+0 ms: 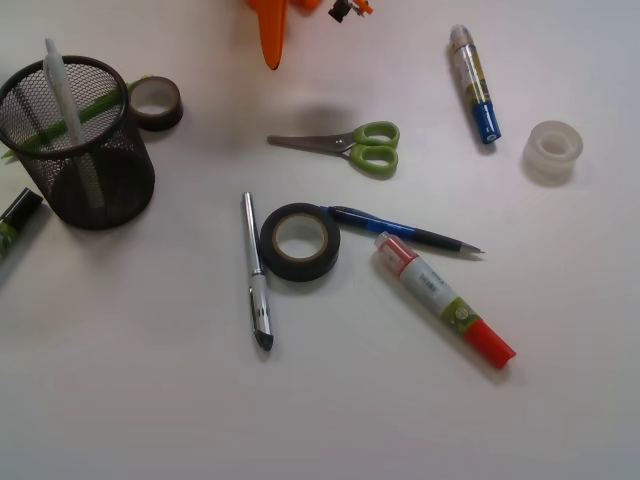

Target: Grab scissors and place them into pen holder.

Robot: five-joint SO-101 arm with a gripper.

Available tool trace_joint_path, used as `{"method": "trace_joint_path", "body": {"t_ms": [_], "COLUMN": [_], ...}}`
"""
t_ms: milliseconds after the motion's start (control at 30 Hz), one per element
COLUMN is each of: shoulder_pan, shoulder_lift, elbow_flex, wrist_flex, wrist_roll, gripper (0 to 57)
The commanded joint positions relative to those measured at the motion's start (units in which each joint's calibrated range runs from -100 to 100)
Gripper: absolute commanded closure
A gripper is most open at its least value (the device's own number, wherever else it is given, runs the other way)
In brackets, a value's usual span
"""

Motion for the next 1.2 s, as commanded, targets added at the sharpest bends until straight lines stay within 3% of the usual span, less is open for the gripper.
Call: {"method": "trace_joint_path", "body": {"t_ms": [0,400,633,833,1167], "shoulder_pan": [-0.6,-0.8,-0.7,-1.5,-21.3], "shoulder_lift": [-0.3,-0.2,2.9,34.2,72.4], "elbow_flex": [5.5,4.1,-32.0,-67.1,-70.7], "wrist_flex": [-18.4,-18.4,-6.2,9.7,4.9], "wrist_roll": [1.3,0.8,-3.4,-5.7,-14.8], "gripper": [24.6,24.4,24.5,24.5,24.6]}}
